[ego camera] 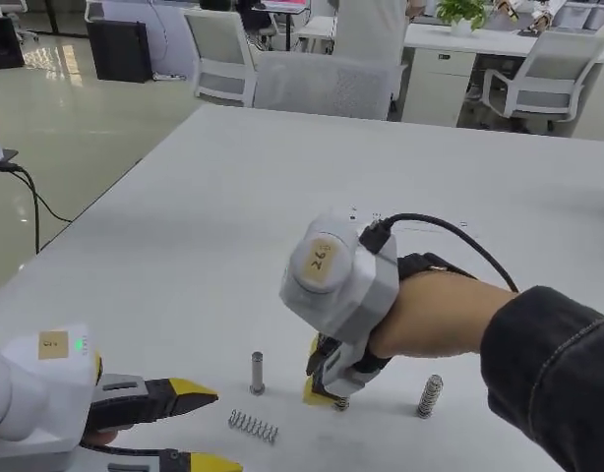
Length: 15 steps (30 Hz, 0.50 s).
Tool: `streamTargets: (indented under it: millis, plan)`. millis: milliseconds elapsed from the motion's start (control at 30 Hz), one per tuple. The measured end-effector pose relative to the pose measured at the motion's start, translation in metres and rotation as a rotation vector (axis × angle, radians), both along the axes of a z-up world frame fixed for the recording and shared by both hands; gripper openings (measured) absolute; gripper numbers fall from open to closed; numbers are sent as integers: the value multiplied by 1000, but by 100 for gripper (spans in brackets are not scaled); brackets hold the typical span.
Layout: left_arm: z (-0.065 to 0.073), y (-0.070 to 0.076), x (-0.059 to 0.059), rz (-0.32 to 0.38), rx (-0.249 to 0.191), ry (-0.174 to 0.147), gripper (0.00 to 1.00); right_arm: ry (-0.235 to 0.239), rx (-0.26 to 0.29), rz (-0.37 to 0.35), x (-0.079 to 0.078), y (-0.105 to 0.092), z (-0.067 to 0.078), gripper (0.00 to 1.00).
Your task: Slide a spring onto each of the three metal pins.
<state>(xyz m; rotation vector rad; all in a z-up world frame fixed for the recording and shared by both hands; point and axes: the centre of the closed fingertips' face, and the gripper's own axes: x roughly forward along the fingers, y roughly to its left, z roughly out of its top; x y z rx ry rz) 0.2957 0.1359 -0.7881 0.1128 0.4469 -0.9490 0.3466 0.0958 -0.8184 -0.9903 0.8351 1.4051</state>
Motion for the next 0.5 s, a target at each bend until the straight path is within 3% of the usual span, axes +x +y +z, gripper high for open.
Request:
streamTargets:
  millis: [500]
  plan:
    - [-1, -1, 0, 1, 4, 1, 38, 58, 23, -12, -18, 19, -24, 12]
